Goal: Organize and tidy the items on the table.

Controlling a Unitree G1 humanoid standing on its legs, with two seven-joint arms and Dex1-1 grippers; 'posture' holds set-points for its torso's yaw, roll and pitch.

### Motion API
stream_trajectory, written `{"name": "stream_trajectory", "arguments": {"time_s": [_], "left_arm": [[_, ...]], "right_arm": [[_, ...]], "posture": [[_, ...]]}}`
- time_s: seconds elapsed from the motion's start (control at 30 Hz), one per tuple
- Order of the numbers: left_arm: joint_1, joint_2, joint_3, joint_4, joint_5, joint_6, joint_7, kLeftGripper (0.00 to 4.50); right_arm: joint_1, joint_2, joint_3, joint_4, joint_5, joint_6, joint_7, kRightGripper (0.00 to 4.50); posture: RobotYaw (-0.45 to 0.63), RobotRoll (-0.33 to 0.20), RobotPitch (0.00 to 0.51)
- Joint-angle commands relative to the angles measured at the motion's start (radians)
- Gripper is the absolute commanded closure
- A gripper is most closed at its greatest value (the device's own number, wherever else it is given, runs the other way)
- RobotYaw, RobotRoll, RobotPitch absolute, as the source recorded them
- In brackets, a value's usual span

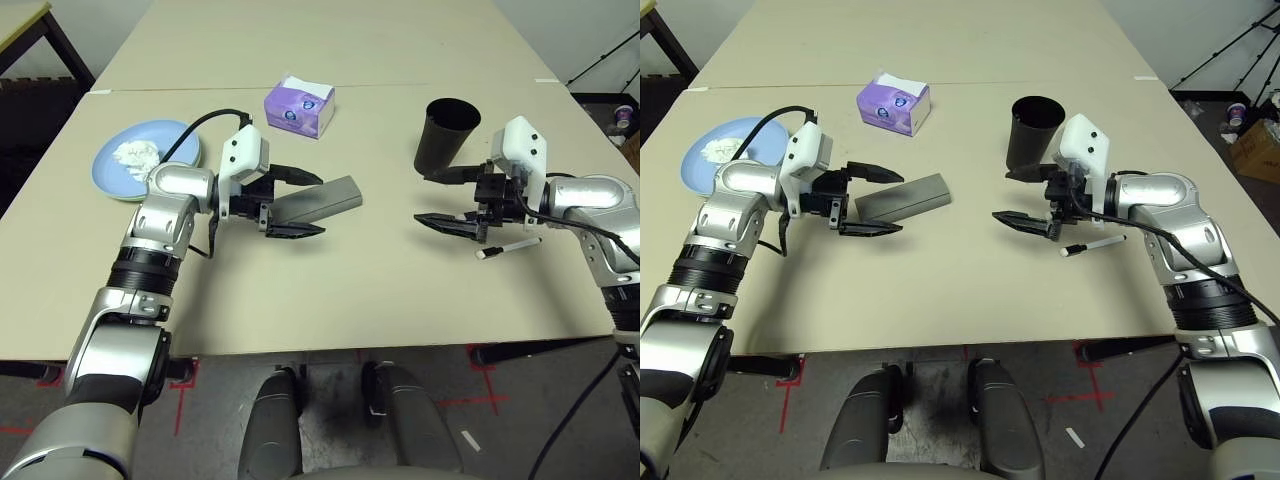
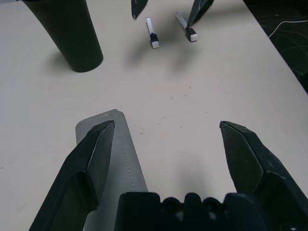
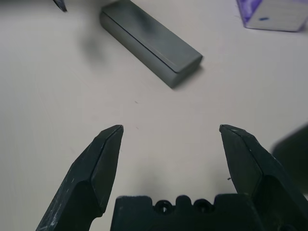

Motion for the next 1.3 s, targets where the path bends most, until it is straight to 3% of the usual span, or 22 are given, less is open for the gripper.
{"name": "stream_trajectory", "arguments": {"time_s": [0.03,0.53,0.97,1.3], "left_arm": [[0.035,-0.006,-0.007,-0.01,0.01,-0.009,0.014,0.05],[0.09,-0.007,-0.008,-0.099,-0.001,0.019,0.068,0.05],[0.089,0.01,-0.008,-0.116,-0.004,0.039,0.063,0.05],[0.089,0.016,-0.01,-0.123,-0.003,0.048,0.055,0.05]], "right_arm": [[-0.06,-0.066,0.059,0.051,-0.05,0.001,0.092,0.0],[-0.185,-0.179,0.314,0.09,-0.379,-0.053,0.259,0.0],[-0.156,-0.263,0.397,-0.06,-0.545,-0.083,0.386,0.0],[-0.098,-0.242,0.405,-0.105,-0.644,-0.166,0.354,0.0]], "posture": [[-0.1,0.0,0.15],[-0.07,0.0,0.182],[-0.08,0.0,0.21],[-0.09,0.0,0.217]]}}
